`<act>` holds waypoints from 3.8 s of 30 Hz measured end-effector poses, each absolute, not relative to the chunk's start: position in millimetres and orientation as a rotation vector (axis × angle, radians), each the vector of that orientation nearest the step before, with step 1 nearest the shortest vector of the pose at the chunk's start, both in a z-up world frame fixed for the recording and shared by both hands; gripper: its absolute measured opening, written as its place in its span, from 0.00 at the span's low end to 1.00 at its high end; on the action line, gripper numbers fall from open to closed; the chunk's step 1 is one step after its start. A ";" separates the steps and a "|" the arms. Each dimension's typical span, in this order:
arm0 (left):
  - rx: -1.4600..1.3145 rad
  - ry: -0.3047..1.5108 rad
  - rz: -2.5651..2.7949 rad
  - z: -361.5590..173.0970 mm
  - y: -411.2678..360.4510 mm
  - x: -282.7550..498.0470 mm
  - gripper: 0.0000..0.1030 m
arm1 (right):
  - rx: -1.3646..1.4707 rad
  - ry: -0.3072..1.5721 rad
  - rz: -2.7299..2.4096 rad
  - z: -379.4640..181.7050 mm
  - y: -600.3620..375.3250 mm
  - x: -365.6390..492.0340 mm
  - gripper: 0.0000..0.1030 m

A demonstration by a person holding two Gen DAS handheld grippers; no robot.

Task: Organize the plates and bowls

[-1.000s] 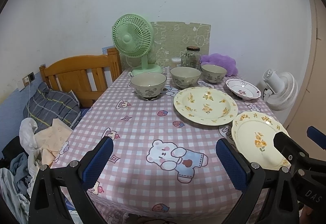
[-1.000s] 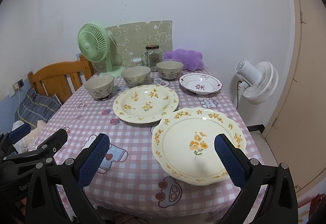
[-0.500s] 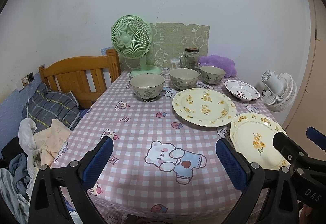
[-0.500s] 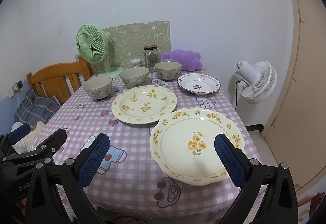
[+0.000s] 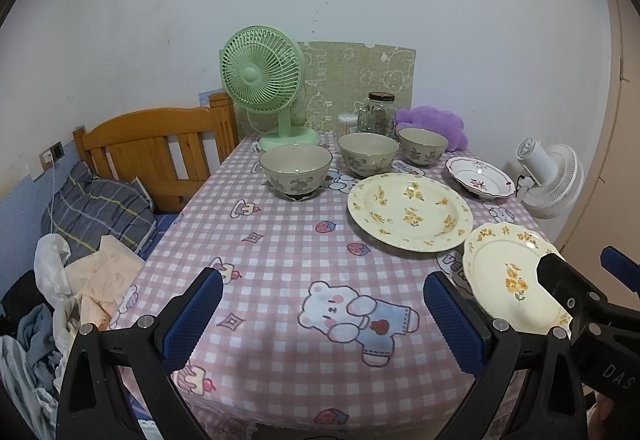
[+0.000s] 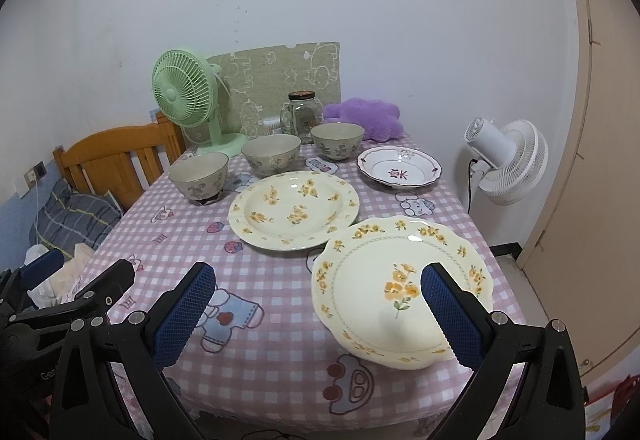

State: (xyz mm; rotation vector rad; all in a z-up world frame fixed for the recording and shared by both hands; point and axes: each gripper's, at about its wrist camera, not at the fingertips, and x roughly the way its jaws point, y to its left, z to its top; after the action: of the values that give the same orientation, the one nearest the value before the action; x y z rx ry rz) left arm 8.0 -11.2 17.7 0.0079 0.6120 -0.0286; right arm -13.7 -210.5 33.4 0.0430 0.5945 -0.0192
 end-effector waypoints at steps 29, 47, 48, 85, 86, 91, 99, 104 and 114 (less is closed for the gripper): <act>0.030 0.664 -0.082 18.7 -50.9 62.2 0.93 | 0.062 0.660 -0.020 34.2 -239.0 37.0 0.96; 0.013 0.853 -0.064 -39.3 -183.0 102.5 0.82 | 0.034 0.830 -0.035 -18.3 -364.5 89.4 0.92; 0.014 0.866 -0.063 -43.7 -188.6 104.8 0.81 | 0.035 0.842 -0.033 -23.0 -369.9 91.7 0.91; 0.040 1.089 -0.027 -89.8 -215.3 129.5 0.63 | 0.054 1.133 0.060 -94.8 -386.3 144.4 0.69; 0.047 1.088 -0.033 -87.7 -215.8 128.6 0.63 | 0.061 1.139 0.059 -94.4 -386.8 144.0 0.69; 0.068 1.075 -0.059 -75.9 -212.7 126.3 0.63 | 0.081 1.128 0.035 -82.3 -385.2 140.7 0.69; 0.008 1.092 -0.063 -58.0 -179.8 127.3 0.63 | 0.061 1.104 0.026 -57.1 -357.8 135.2 0.69; 0.015 1.049 -0.064 -45.6 -151.8 127.0 0.62 | 0.061 1.088 0.021 -47.8 -329.6 132.9 0.69; 0.034 1.036 -0.081 -35.5 -77.3 140.1 0.62 | 0.091 1.067 0.005 -37.3 -257.5 140.0 0.69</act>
State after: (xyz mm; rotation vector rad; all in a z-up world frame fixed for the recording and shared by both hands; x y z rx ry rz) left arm 140.1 -77.3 -35.5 0.0341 1.0361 -0.0813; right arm 140.0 -257.5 -37.3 0.0909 1.0667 0.0049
